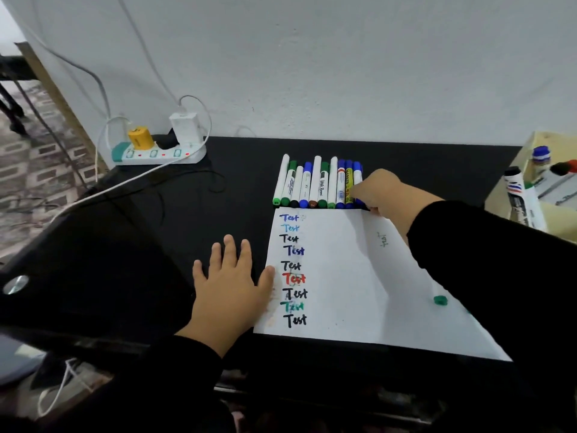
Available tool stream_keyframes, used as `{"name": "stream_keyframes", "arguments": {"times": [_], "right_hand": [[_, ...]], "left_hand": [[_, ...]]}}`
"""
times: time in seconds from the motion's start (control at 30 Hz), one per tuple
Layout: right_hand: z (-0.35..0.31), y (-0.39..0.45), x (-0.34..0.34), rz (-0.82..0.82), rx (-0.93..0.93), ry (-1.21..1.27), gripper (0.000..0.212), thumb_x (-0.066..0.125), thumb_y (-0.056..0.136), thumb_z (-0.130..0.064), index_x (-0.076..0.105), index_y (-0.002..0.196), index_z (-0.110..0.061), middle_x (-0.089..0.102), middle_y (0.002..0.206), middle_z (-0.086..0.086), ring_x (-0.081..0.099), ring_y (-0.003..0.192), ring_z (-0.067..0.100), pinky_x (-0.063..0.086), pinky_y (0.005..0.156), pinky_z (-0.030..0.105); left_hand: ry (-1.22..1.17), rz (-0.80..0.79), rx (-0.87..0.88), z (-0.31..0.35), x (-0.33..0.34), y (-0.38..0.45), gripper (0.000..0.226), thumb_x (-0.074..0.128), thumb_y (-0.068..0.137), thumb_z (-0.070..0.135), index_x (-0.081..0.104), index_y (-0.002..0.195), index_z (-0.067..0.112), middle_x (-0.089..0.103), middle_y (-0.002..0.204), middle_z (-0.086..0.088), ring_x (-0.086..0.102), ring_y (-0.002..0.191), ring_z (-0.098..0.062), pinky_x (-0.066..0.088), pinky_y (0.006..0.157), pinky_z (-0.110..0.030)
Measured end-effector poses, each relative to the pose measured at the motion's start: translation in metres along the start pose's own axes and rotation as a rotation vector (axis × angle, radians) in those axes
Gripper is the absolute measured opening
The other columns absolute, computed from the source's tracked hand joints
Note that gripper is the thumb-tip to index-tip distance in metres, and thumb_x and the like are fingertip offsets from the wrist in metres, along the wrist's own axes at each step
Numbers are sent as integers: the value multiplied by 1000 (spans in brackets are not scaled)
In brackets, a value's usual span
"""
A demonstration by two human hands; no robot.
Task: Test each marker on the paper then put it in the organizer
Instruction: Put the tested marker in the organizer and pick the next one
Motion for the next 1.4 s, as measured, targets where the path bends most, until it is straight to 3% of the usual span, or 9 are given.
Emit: {"name": "stream_keyframes", "arguments": {"times": [0.1,0.23,0.43,0.6,0.7,0.77,0.87,1.03,1.4], "right_hand": [[11,-8,-1,-13,71,247,24,55,92,-21,46,74,-9,42,64,4,36,52,13,32,49,23],[19,-34,-16,19,90,460,22,51,91,-25,47,76,-10,42,68,2,35,56,12,30,51,22],[29,-85,-46,68,30,490,27,41,85,-20,62,73,-7,43,60,3,29,50,15,24,45,25],[26,-128,-53,18,-87,464,25,42,84,-20,59,73,-5,38,49,1,22,44,14,18,43,21],[21,-143,-48,-57,-158,523,25,41,85,-19,58,75,-4,36,51,2,21,45,12,17,45,23],[19,-151,-47,-82,-179,575,24,40,86,-18,58,82,-4,35,47,0,20,44,11,17,43,21],[19,-156,-46,-85,-168,684,27,42,88,-22,61,85,-4,37,43,-2,20,42,11,17,40,20],[21,-170,-10,-153,-76,919,36,60,87,-47,54,73,-14,36,45,-4,23,39,9,18,37,19],[6,-175,3,13,-166,913,22,45,94,-20,51,74,-13,38,51,-2,27,46,12,24,42,22]], "left_hand": [[-4,2,3,0,-1,-1,69,16,95,58,-2,151,22,-12,158,-3,-12,145,-21,-5,115,-47],[-49,3,8,0,-2,-2,68,17,95,58,1,151,22,-9,158,-3,-10,145,-21,-4,116,-47],[-317,96,38,0,-20,-13,68,25,96,53,-1,151,21,0,159,-1,-4,146,-19,-6,116,-45],[-427,107,306,31,-47,-35,67,43,96,44,8,150,27,6,157,10,9,144,-8,13,116,-30],[-494,63,412,52,-63,-51,64,51,93,42,20,148,32,27,152,13,35,132,-6,30,105,-24],[-558,44,424,59,-71,-60,56,56,91,40,36,142,32,49,136,8,53,101,-1,38,86,-17],[-746,27,353,59,-79,-67,44,63,88,33,54,130,28,65,101,1,58,78,-6,45,68,-17],[-816,31,326,66,-90,-78,35,67,86,27,63,120,24,62,84,-3,49,67,-13,39,55,-16],[-968,-294,255,69,-84,-72,20,60,91,28,69,95,10,69,75,4,64,69,-8,53,87,-30]]}}
Point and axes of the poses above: each hand's wrist, its own y-axis towards the middle knuckle, its own x-axis out of the palm, z = x × y, the point moved 8 cm from there along y, towards the middle knuckle
